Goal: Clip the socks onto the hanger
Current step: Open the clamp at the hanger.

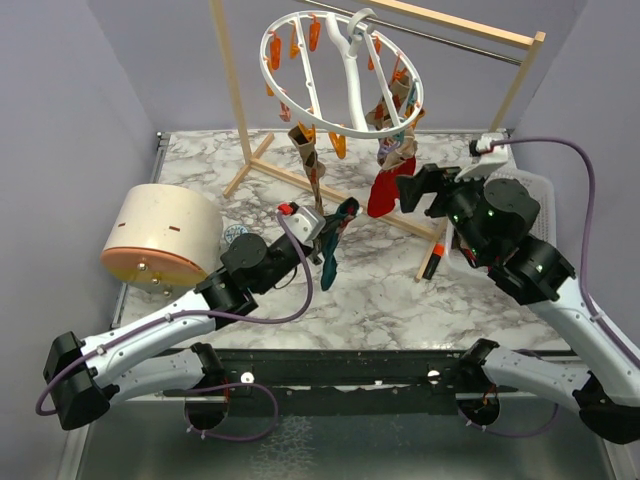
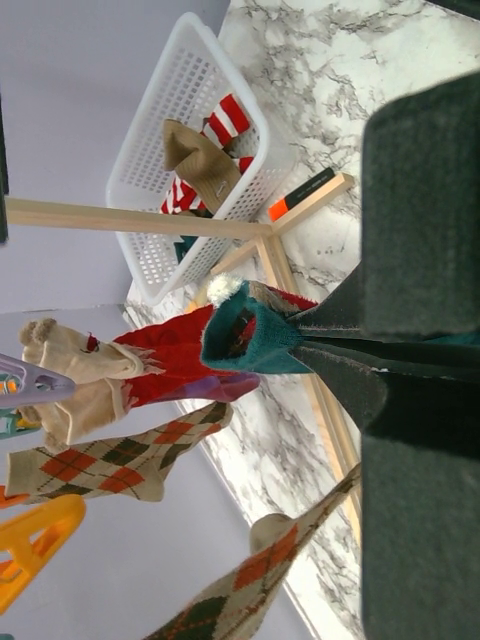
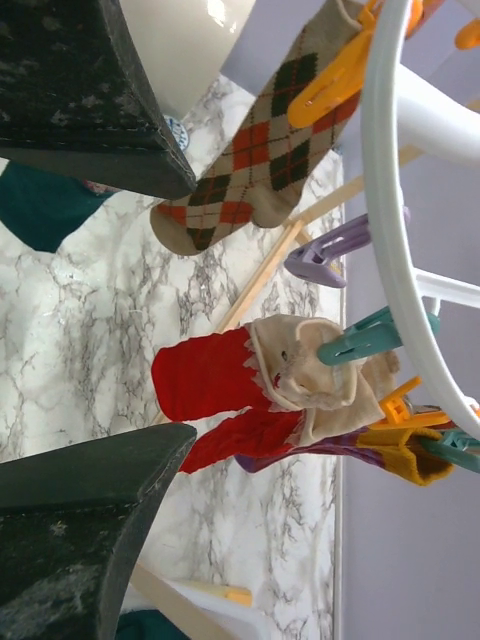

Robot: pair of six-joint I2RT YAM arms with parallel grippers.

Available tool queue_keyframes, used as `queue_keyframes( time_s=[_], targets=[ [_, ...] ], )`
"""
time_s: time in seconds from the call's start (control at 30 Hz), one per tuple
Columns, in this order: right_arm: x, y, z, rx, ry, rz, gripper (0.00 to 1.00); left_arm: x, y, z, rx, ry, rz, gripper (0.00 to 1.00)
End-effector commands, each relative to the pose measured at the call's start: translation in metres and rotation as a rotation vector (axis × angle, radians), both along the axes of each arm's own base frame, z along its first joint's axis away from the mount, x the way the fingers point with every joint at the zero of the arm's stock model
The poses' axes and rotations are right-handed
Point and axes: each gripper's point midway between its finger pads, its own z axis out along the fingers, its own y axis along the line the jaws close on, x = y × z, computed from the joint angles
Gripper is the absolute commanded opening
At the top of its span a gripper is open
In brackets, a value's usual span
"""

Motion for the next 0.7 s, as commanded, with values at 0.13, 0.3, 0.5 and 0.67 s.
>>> queue_keyframes(
  time_s=[0.13,0.3,0.5,0.67],
  targets=[
    [0.026,0.000,-0.022,-0.008,0.118,-0.147,0.94,0.004,-0.019,0.016,-0.013,-0.033,-0.040,0.00],
    [0.042,0.022,-0.028,0.037,0.168,-0.157,0.91,0.001,-0.017,0.018,-0.035,-0.023,-0.044,0.00],
    [0.054,0.031,-0.015,0.105,0.132,-0.182,0.85,0.005,-0.013,0.014,-0.020,-0.038,-0.015,0.00],
    [0.061,0.035,-0.001,0.139,0.096,-0.189,0.83,0.006,-0.018,0.011,-0.010,-0.035,-0.024,0.00]
  ],
)
